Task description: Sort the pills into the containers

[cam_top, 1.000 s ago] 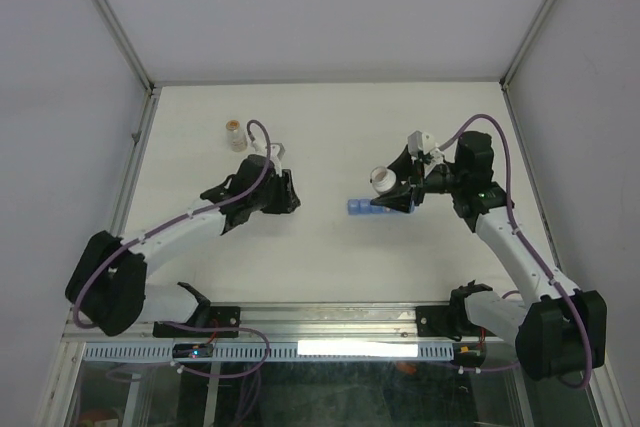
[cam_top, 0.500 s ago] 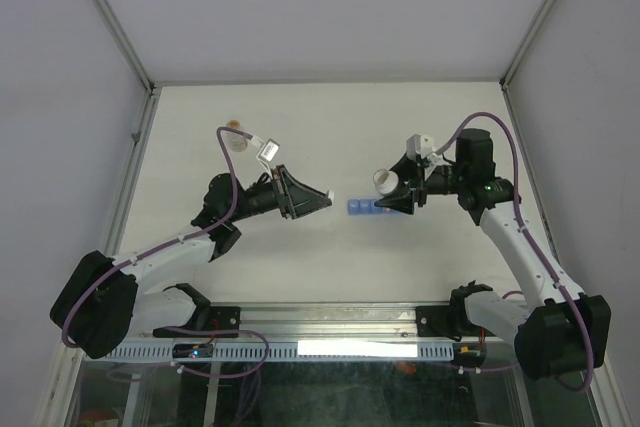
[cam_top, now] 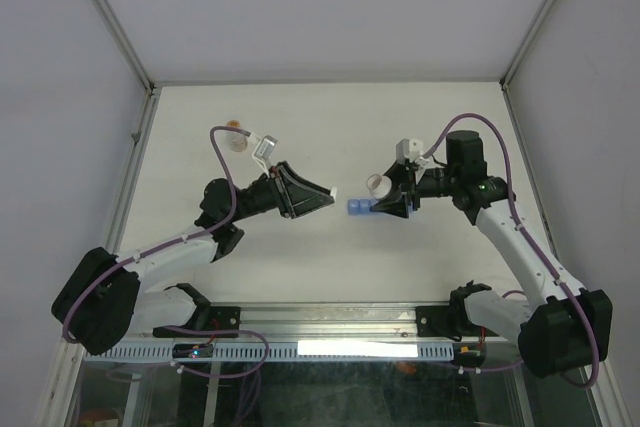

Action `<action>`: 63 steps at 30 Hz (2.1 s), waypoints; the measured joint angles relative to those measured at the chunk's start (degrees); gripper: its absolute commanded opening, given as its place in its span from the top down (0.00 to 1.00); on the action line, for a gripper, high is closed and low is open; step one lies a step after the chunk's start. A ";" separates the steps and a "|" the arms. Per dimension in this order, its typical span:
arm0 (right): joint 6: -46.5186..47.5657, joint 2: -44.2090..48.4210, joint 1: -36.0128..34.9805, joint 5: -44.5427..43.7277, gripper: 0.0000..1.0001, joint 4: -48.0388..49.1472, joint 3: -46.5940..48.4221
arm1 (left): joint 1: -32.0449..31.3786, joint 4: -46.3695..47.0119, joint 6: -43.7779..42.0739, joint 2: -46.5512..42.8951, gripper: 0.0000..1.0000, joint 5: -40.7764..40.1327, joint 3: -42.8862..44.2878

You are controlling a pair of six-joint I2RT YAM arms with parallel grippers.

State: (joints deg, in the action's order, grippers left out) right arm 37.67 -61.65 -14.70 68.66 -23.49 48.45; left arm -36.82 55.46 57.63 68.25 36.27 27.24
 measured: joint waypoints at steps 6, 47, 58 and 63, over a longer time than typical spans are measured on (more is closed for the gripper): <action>0.17 -0.31 -1.42 -1.40 1.00 -0.48 0.20 | -2.29 -3.08 -1.90 -0.09 0.81 -2.84 0.26; 1.40 -4.44 -13.07 -16.94 1.00 -2.23 1.16 | -6.86 -24.74 -12.44 2.71 0.81 -13.62 9.07; 1.46 -5.40 -13.94 -19.78 1.00 -3.48 2.47 | -7.48 -25.83 -12.44 4.37 0.82 -12.79 10.75; 1.53 -6.73 -14.14 -21.62 1.00 -5.35 3.78 | -7.98 -33.09 -15.85 4.63 0.83 -13.97 14.12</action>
State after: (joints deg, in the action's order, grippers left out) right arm 39.20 -68.38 -28.84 47.05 -28.84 52.23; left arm -44.80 22.37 41.78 72.88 22.31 41.36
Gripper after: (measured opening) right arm 0.545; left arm 0.399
